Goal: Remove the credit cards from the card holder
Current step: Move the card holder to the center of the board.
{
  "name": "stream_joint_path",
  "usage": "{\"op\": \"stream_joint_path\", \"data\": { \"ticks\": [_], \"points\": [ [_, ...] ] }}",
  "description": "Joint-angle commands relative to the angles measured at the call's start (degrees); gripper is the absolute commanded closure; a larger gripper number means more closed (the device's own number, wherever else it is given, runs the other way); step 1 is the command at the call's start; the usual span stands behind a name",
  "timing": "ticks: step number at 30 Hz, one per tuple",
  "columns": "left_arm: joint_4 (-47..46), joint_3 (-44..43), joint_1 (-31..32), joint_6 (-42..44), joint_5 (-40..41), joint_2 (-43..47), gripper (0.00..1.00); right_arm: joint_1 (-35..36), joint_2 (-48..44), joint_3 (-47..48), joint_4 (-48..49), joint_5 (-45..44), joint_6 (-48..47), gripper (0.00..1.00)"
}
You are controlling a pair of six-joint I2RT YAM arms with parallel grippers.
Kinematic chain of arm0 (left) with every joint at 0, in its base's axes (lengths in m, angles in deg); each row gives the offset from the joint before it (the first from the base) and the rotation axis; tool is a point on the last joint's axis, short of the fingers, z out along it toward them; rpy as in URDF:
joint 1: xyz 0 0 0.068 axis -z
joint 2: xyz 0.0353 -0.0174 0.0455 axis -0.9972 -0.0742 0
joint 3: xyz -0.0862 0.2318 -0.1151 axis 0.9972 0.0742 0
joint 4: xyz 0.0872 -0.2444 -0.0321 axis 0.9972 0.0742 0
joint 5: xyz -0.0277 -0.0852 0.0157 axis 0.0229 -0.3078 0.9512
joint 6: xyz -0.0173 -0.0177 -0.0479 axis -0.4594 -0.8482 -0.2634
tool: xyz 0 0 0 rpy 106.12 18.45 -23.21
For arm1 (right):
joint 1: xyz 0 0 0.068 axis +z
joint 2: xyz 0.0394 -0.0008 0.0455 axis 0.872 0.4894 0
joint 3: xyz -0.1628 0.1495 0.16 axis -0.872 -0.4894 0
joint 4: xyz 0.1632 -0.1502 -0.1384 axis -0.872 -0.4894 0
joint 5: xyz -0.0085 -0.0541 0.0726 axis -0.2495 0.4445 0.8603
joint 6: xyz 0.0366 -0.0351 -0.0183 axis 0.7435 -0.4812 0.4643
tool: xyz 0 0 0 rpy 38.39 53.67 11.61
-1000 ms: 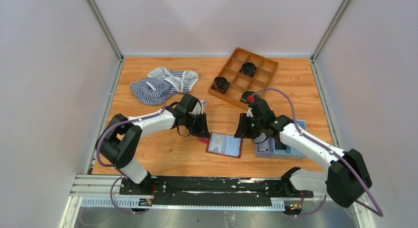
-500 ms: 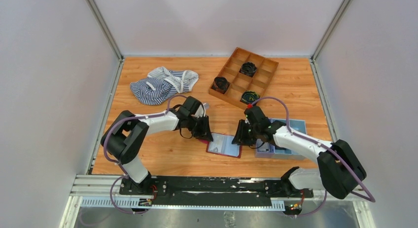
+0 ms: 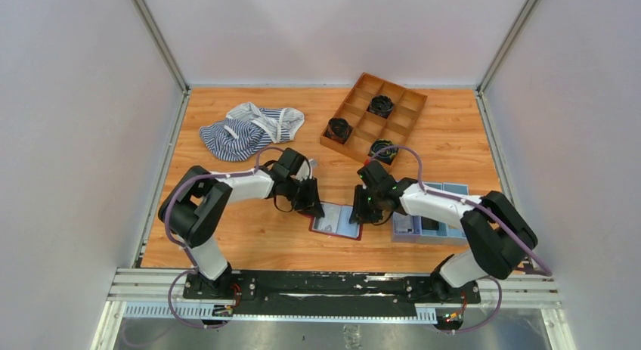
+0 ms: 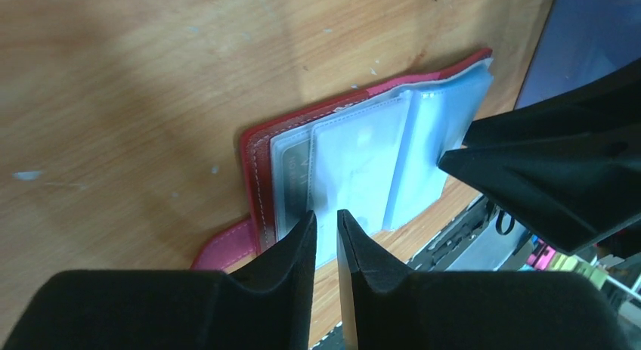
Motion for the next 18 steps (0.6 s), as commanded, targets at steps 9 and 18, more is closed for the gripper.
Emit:
{"op": "stream_joint_path", "data": {
  "ticks": [9,18],
  "points": [
    [0.91,1.15,-2.86,1.52,-1.5,0.71,0.78,3.49,10.75,2.28,5.98,1.12,0.56,0.74],
    [-4.08,2.01,-2.86,-2.26,-5.25,1.15,0.79,3.51,10.81,1.1,6.68,0.83,0.79,0.75]
  ]
}}
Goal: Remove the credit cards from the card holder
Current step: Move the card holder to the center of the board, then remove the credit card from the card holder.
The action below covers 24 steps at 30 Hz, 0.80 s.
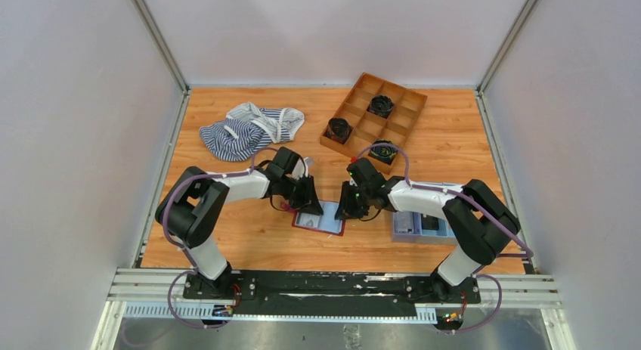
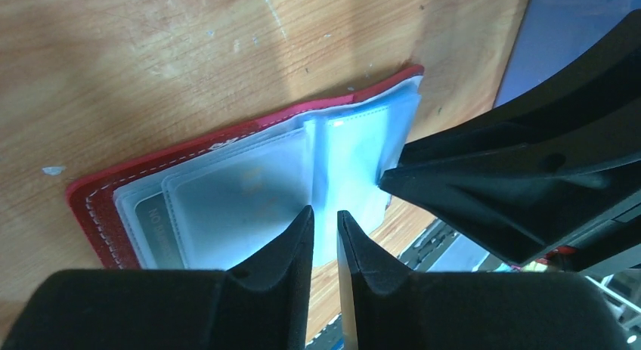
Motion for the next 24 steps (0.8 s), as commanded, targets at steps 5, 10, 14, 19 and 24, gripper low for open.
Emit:
{"op": "stream_joint_path", "data": {
  "ticks": [5,10,14,19,24],
  "points": [
    [10.55,-3.91,0.18,4.32,10.1,4.72,0.78,1.07,2.63,-3.19,-2.35,-3.52,-0.41,0.75],
    [18.15,-6.15,0.18,7.34,20.03,8.85,0.64,1.05,2.95,-3.33,-2.21,-3.33,-0.5,0.76],
    [18.18,-5.96,0.18,7.52,19.45,8.16,0.6,1.02,2.93,-3.4,-2.12,-3.41,-0.44,0.76],
    [16.81,-4.84,0.18,6.9,18.16,6.78,0.6,0.98,2.49,-3.72,-2.08,-3.56,-0.38,0.75],
    [16.33,-4.74,0.18,7.11,17.41,5.61,0.55,1.08,2.55,-3.79,-2.07,-3.6,-0.31,0.75]
  ]
}}
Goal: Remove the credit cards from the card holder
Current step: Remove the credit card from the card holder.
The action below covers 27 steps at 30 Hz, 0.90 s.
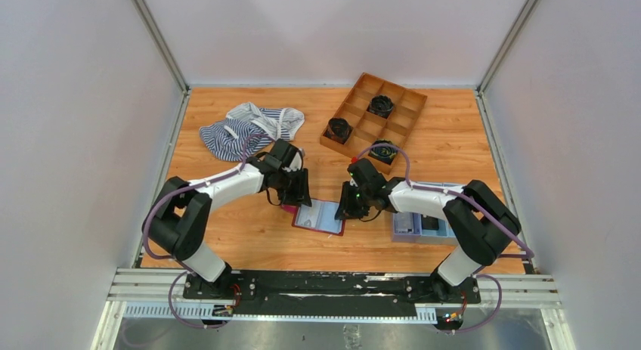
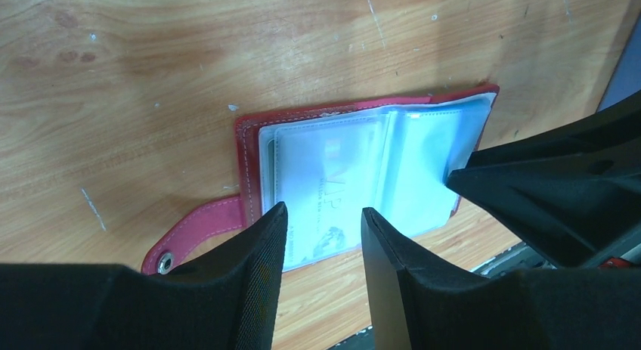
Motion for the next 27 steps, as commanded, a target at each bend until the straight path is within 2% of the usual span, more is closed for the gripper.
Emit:
{"op": "stream_joint_path", "data": {
  "ticks": [1,20,27],
  "points": [
    [0.11,0.94,0.18,0.91,-0.12,-1.48,0.55,1.04,2.95,-2.9,-3.3,-3.57,-0.62,0.75],
    [-1.18,2.63,0.18,0.54,0.3,-3.85,0.54,1.06,3.22,-2.81,-3.3,-3.45,-0.68,0.76],
    [0.12,2.7,0.18,1.62,3.77,-1.89,0.55,0.99,3.56,-2.55,-3.28,-3.35,-0.79,0.76]
  ]
}}
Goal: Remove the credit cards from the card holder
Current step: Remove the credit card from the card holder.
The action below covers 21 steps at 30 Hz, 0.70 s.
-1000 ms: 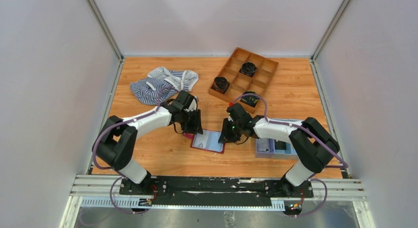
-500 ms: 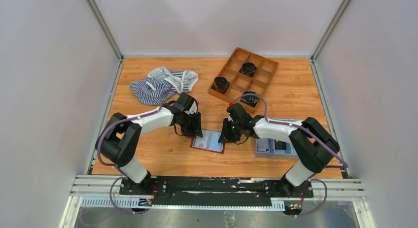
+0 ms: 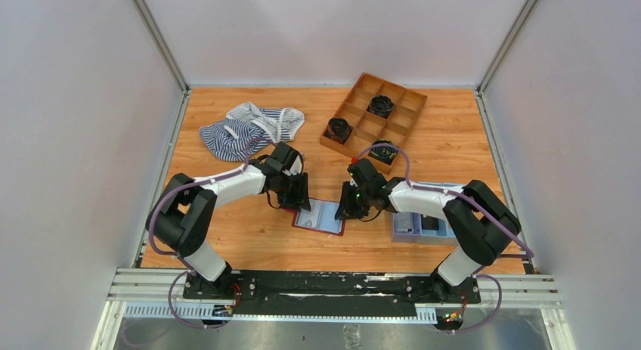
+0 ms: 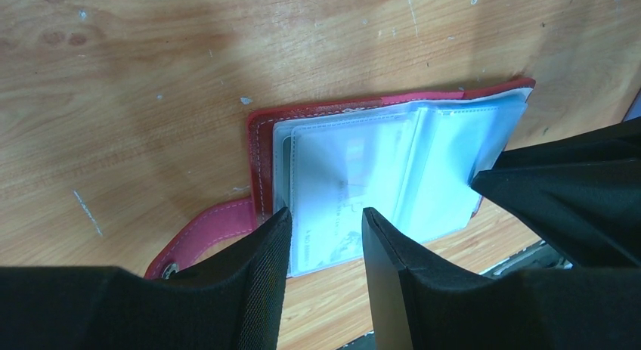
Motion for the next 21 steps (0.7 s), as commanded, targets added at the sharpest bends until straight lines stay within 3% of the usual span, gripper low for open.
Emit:
{"op": "stream_joint_path", "data": {
  "ticks": [1,11,21],
  "points": [
    [1.01,1.33,0.18,1.81,3.8,0.43,0.55,1.05,3.62,-2.42,-3.3,-3.28,-0.79,0.76],
    [1.45,0.7,0.35,2.76,3.43,-0.64,0.55,1.05,3.96,-2.02,-3.35,-3.05,-0.89,0.76],
    [-7.09,2.45,0.35,-0.84,-9.37,-3.01,0.56,1.05,3.73,-2.15,-3.51,-3.26,-0.94,0.76]
  ]
}}
